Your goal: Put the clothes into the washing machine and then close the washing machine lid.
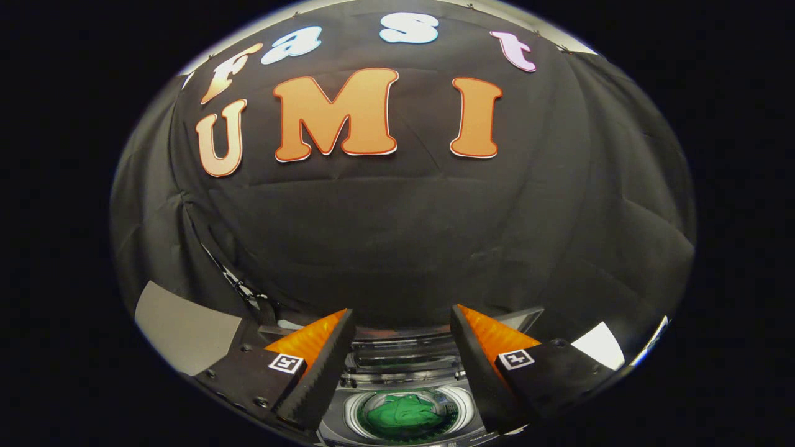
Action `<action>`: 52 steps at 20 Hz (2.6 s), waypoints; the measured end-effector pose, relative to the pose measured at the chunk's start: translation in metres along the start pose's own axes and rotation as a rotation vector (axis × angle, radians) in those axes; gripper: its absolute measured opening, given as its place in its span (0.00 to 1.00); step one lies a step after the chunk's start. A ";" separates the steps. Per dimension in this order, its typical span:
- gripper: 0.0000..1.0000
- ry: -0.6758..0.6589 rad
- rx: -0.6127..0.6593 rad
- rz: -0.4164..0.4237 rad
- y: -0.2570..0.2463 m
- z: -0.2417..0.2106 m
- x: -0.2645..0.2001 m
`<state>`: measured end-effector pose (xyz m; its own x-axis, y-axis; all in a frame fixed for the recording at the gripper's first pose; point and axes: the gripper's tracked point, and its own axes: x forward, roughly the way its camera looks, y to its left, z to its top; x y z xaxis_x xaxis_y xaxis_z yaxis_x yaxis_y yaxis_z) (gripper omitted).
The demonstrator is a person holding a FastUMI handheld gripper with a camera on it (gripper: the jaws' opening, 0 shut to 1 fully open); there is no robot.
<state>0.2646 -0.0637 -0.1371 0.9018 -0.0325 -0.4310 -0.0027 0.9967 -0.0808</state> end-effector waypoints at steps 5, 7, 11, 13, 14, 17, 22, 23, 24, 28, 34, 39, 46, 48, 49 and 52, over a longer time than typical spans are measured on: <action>0.99 0.044 0.007 0.008 0.004 -0.008 0.035; 0.98 0.074 0.009 0.010 0.006 -0.013 0.049; 0.98 0.126 0.025 0.005 0.008 -0.024 0.071; 0.98 0.145 0.025 0.004 0.010 -0.028 0.080; 0.98 0.153 0.024 0.007 0.010 -0.030 0.083; 0.99 0.172 0.025 0.012 0.012 -0.034 0.088; 0.99 0.176 -0.004 0.009 0.013 -0.035 0.089; 0.99 0.179 -0.011 0.010 0.012 -0.037 0.086; 0.99 0.180 -0.011 0.012 0.011 -0.037 0.083; 0.99 0.185 -0.017 0.027 0.010 -0.045 0.067; 0.99 0.194 -0.023 0.030 0.008 -0.061 0.035; 0.99 0.204 -0.019 0.046 0.007 -0.078 0.009; 0.99 0.220 -0.014 0.035 0.005 -0.108 -0.020; 0.99 0.235 -0.002 0.039 0.005 -0.117 -0.028; 0.99 0.246 0.010 0.041 0.004 -0.122 -0.031; 0.99 0.315 0.082 0.046 0.004 -0.149 -0.041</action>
<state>0.1634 -0.0693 -0.2537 0.7237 0.0043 -0.6901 0.0061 0.9999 0.0127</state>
